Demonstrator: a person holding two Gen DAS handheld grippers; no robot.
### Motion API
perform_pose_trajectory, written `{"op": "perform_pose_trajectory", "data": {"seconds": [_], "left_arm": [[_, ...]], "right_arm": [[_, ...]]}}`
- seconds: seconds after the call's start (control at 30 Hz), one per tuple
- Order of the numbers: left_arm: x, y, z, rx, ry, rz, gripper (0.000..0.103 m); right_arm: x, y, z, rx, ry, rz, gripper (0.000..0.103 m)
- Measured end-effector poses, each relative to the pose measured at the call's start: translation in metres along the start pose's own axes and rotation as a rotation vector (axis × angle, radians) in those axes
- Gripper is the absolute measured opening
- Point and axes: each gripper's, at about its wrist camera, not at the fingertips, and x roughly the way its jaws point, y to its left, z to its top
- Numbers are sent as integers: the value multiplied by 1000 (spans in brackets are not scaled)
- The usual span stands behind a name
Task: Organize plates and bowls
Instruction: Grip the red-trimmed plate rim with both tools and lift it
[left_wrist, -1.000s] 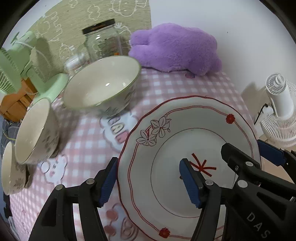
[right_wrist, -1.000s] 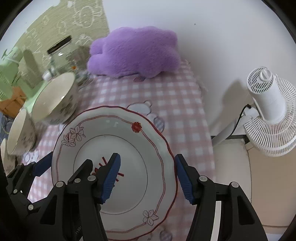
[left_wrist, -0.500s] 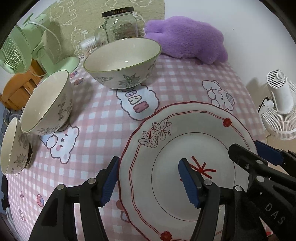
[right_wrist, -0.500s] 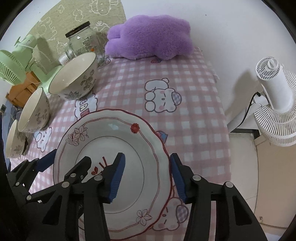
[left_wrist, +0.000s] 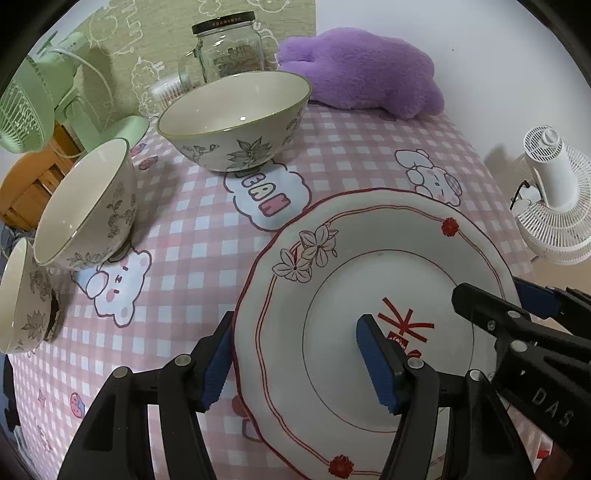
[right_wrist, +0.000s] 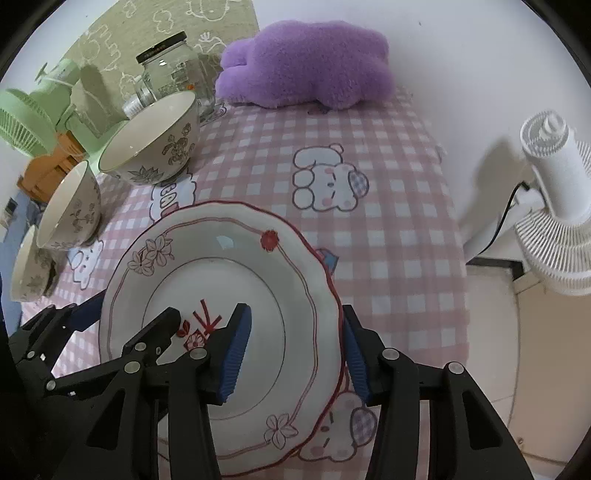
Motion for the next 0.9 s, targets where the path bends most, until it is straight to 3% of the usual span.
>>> {"op": "perform_pose_trajectory", "data": {"seconds": [0.07, 0.1, 0.47, 0.9], "left_arm": [[0, 6, 1, -44, 11, -16, 59], [0, 7, 1, -54, 12, -19, 59], [-5, 6, 0, -70, 14, 9, 60], [-64, 16, -3, -55, -62, 18, 60]], "right_arm": [[2, 0, -2, -30, 14, -35, 37], [4, 2, -4, -45, 26, -50, 36], [2, 9, -5, -9, 32, -101, 40], [-49, 24, -9, 9, -33, -99, 40]]}}
